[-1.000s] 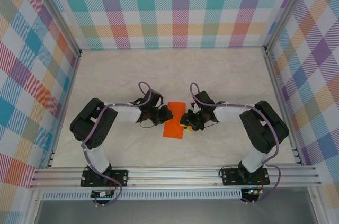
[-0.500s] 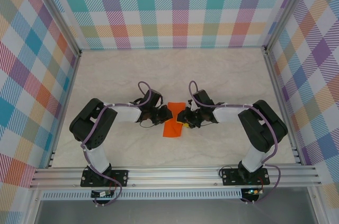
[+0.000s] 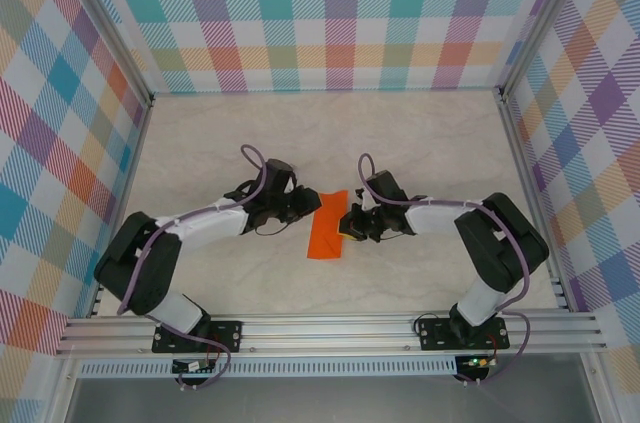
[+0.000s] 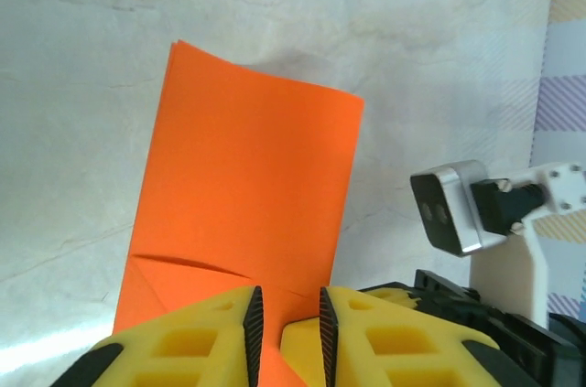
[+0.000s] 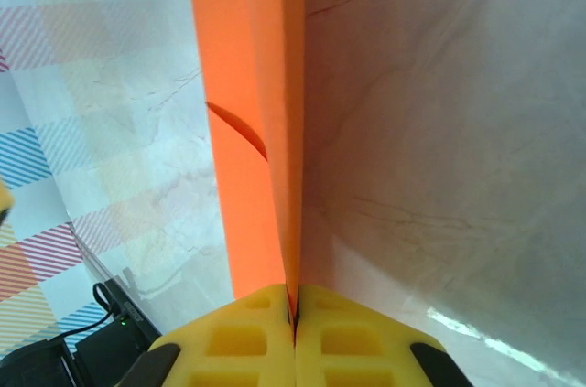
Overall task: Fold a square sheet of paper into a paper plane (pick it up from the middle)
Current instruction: Turn over the paper at the center of the table.
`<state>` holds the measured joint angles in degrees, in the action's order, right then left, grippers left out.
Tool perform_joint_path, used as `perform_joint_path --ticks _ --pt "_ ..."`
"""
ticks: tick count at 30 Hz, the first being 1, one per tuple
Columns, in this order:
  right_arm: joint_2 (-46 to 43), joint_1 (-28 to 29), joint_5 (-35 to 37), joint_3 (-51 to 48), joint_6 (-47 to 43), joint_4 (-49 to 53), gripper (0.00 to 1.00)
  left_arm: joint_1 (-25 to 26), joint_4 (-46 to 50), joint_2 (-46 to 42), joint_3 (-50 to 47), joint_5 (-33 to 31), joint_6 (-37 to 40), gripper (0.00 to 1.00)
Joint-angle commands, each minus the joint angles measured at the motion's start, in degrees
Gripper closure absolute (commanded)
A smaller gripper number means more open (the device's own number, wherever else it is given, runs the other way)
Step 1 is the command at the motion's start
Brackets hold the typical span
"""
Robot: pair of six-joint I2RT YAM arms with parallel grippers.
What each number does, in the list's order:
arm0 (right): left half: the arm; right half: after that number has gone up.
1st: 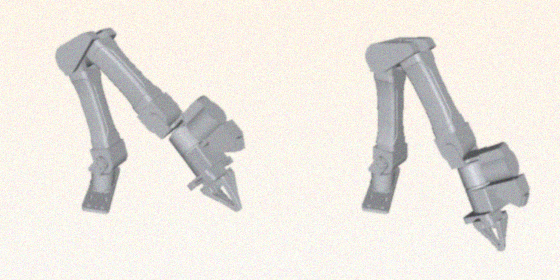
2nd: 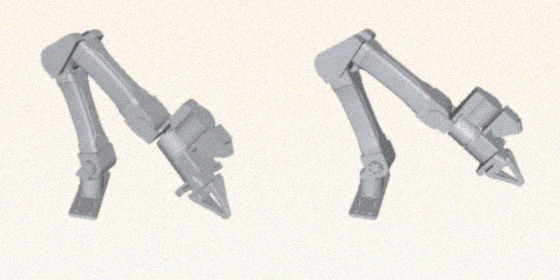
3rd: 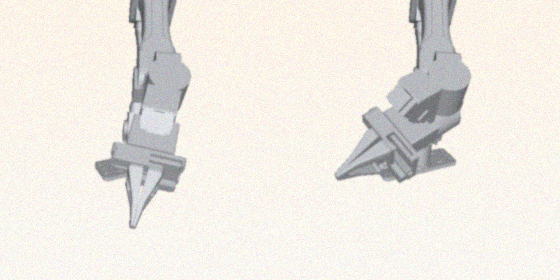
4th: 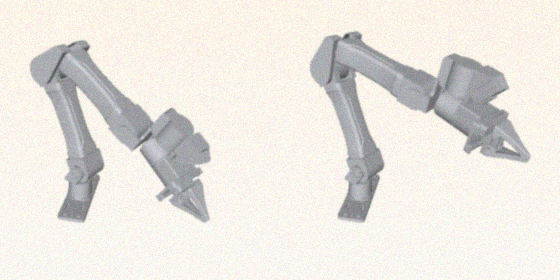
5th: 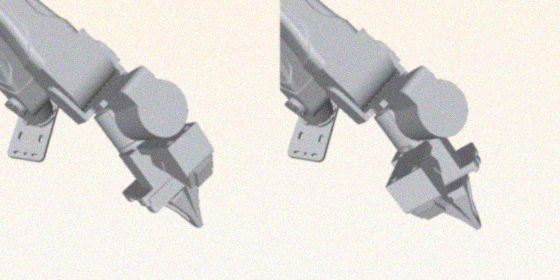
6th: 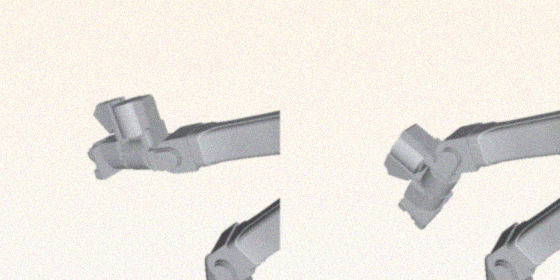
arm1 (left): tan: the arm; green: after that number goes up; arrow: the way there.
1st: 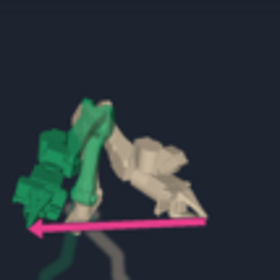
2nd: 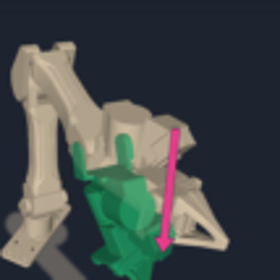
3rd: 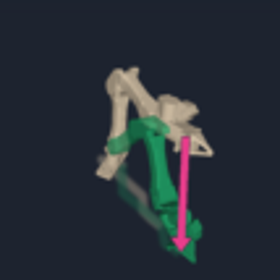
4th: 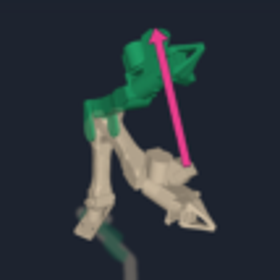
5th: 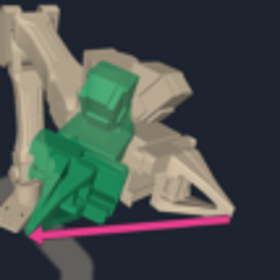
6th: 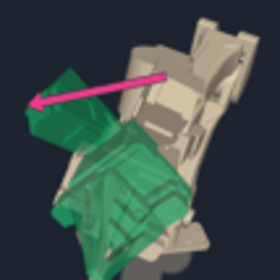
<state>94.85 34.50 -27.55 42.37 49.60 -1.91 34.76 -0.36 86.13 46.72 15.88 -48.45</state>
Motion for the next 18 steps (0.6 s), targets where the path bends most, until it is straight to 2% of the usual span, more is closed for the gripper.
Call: perform_joint_path --ticks 1,4,7,10,14,18 --pt "-2.99 0.22 -0.97 1.42 -2.87 2.99 0.98 0.22 6.28 -6.46 -2.17 -5.21 1.07 0.72" --pt "-5.71 0.22 0.68 2.41 -4.16 7.89 1.00 0.22 10.51 -12.62 -3.54 -7.73 1.94 0.70" --pt "-10.75 0.22 5.69 4.95 -7.46 19.33 1.00 0.22 14.92 -19.02 -4.93 -9.79 2.74 0.68" --pt "-17.21 0.22 14.63 9.78 -11.71 35.64 0.98 0.13 20.11 -25.96 -6.89 -11.41 2.84 0.65" --pt "-22.82 0.28 26.01 18.31 -16.32 55.89 0.95 -0.01 25.39 -35.16 -9.88 -12.91 2.13 0.55" --pt "-22.72 1.35 35.69 26.66 -16.96 71.04 0.94 -0.13 30.06 -42.75 -12.77 -13.46 1.40 0.46"
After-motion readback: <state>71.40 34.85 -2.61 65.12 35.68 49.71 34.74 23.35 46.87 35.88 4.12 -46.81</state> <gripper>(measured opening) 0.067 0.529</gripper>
